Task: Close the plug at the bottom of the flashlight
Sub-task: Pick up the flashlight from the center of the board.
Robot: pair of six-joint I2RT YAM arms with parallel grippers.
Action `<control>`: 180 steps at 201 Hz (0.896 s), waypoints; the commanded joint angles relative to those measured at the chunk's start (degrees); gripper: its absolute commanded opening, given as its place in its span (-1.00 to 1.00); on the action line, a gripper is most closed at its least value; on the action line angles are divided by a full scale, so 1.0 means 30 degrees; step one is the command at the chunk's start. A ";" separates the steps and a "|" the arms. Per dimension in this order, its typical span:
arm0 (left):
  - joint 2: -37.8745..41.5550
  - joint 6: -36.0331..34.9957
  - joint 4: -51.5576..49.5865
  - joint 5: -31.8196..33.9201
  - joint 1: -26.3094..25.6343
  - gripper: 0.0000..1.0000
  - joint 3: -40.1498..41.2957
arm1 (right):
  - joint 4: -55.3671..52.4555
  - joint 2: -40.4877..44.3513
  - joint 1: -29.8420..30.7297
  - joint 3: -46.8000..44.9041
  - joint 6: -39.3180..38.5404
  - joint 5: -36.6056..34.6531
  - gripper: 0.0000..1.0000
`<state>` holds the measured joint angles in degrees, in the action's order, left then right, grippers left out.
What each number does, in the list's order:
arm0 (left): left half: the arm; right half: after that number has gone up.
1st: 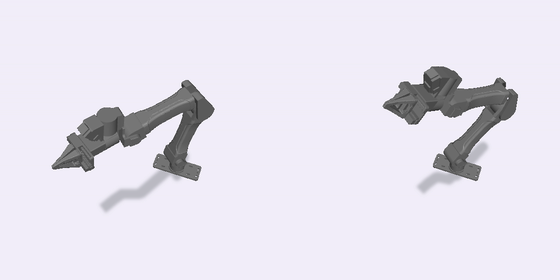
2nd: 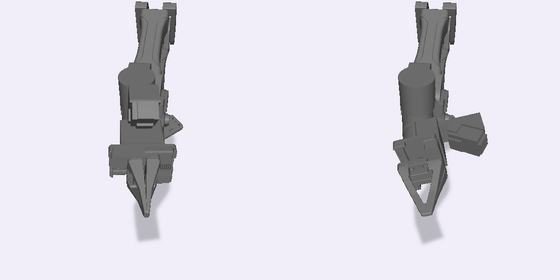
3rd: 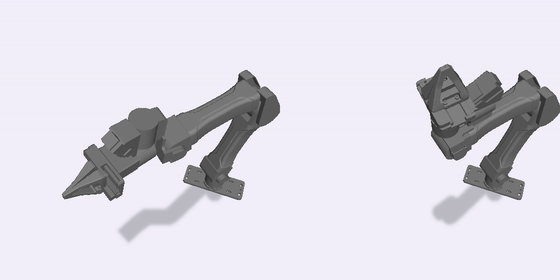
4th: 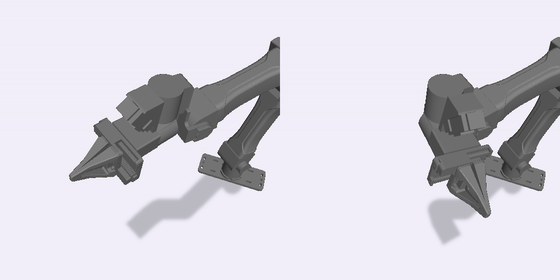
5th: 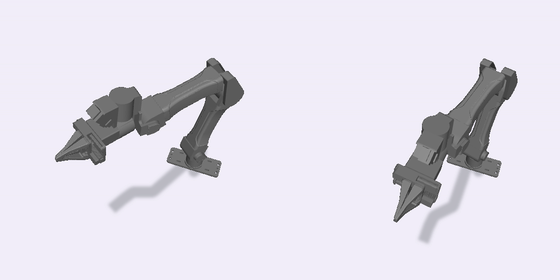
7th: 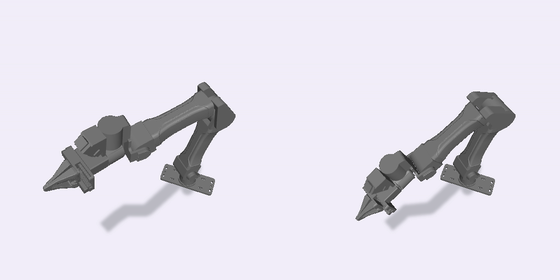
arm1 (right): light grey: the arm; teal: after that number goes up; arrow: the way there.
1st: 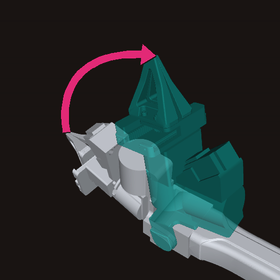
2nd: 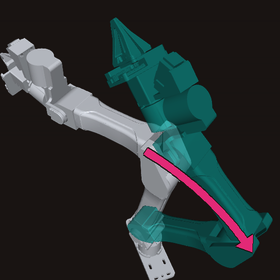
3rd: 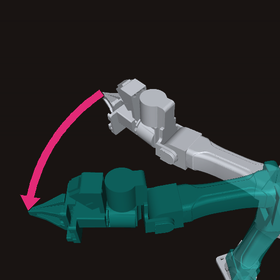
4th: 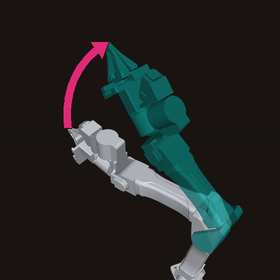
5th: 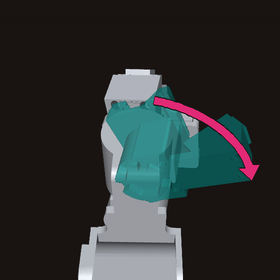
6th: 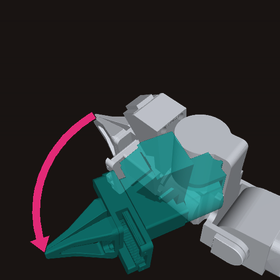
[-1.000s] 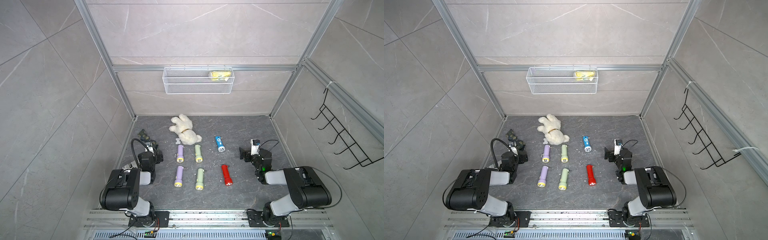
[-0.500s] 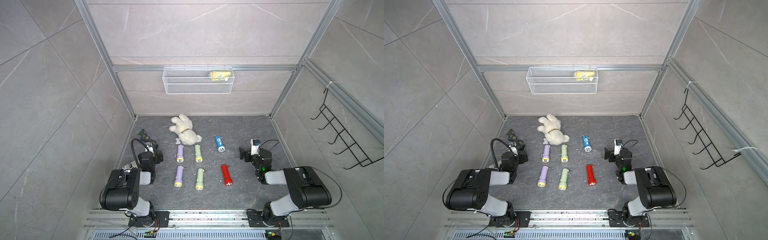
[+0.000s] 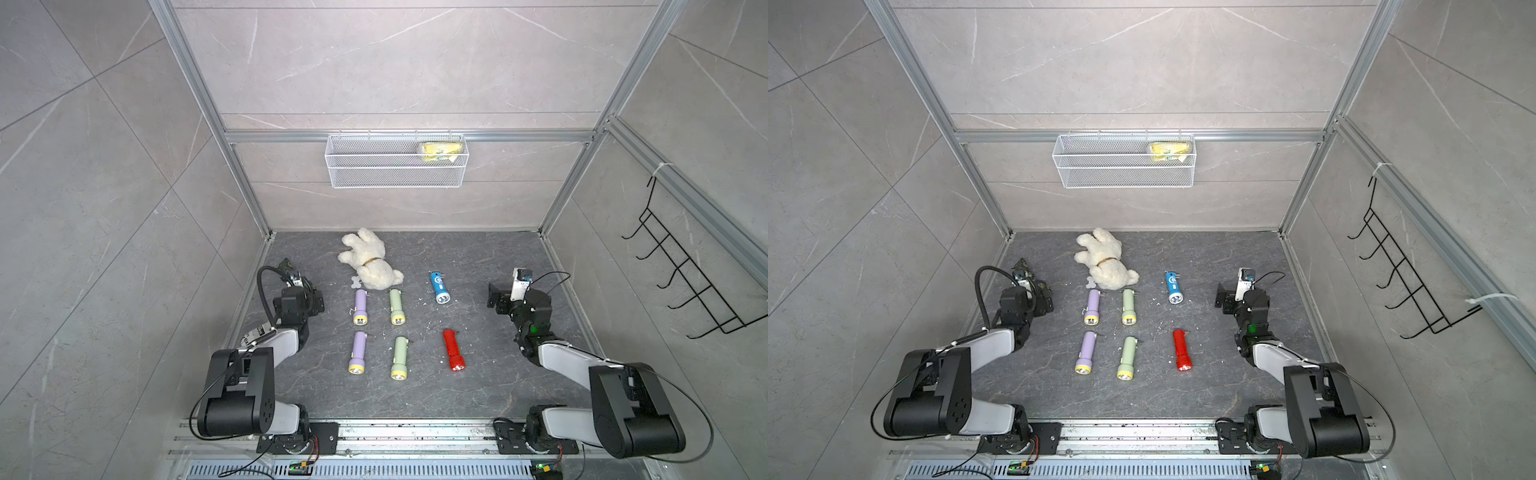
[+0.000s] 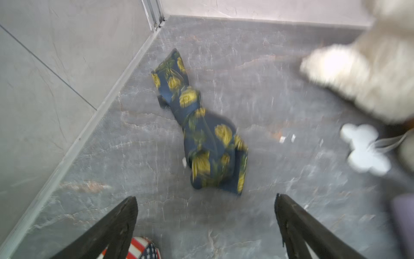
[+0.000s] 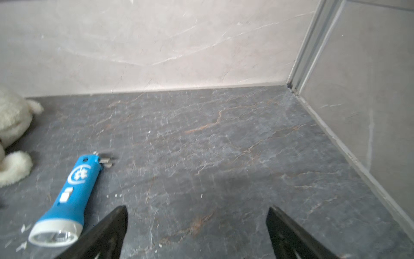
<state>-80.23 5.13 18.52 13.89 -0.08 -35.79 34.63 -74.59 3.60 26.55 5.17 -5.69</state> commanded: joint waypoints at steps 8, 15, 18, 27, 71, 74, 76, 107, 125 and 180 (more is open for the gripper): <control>0.1307 0.3089 -0.8443 0.0372 -0.0198 0.99 -0.4227 | -0.8667 0.0046 0.0065 0.3831 0.4759 -0.3129 0.99; 0.1445 0.3634 -0.8885 0.0313 -0.0407 0.99 -0.4510 | -1.0213 -0.0379 0.0045 0.4943 0.5044 -0.2774 1.00; 0.1523 0.3826 -0.9015 0.0291 -0.0545 0.99 -0.4616 | -1.0880 -0.0544 0.0041 0.5352 0.5154 -0.2520 0.99; 0.1731 0.4375 -0.9585 0.0534 -0.1108 0.99 -0.4864 | -1.2182 -0.1033 0.0059 0.6406 0.5303 -0.1608 0.99; 0.0294 0.7885 -1.4215 0.2765 -0.5504 0.98 -0.7036 | -1.4669 -0.1504 0.0043 0.8353 0.5542 0.1184 0.99; 0.0046 0.8177 -1.4555 0.2820 -0.5767 0.98 -0.7231 | -1.4938 -0.1530 0.0052 0.8492 0.5535 0.1223 0.99; -0.0103 0.8336 -1.4796 0.2843 -0.5934 0.98 -0.7355 | -1.5066 -0.1533 0.0059 0.8582 0.5541 0.1282 0.99; -0.3083 0.9426 -1.7085 0.1326 -0.7431 0.93 -0.9686 | -1.5756 -0.1344 0.0061 0.8675 0.5601 0.2262 0.99; -0.5028 0.9218 -1.8689 0.0416 -0.7694 0.88 -1.1806 | -1.5960 -0.1358 0.0061 0.8560 0.5568 0.2383 0.99; -0.8992 0.8424 -2.1614 -0.0917 -0.8307 0.62 -1.5979 | -1.5922 -0.1402 0.0082 0.8170 0.5134 0.2545 0.99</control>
<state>-104.57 30.83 -39.51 14.55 -24.36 -80.31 -11.66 -78.50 3.57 51.27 21.02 1.17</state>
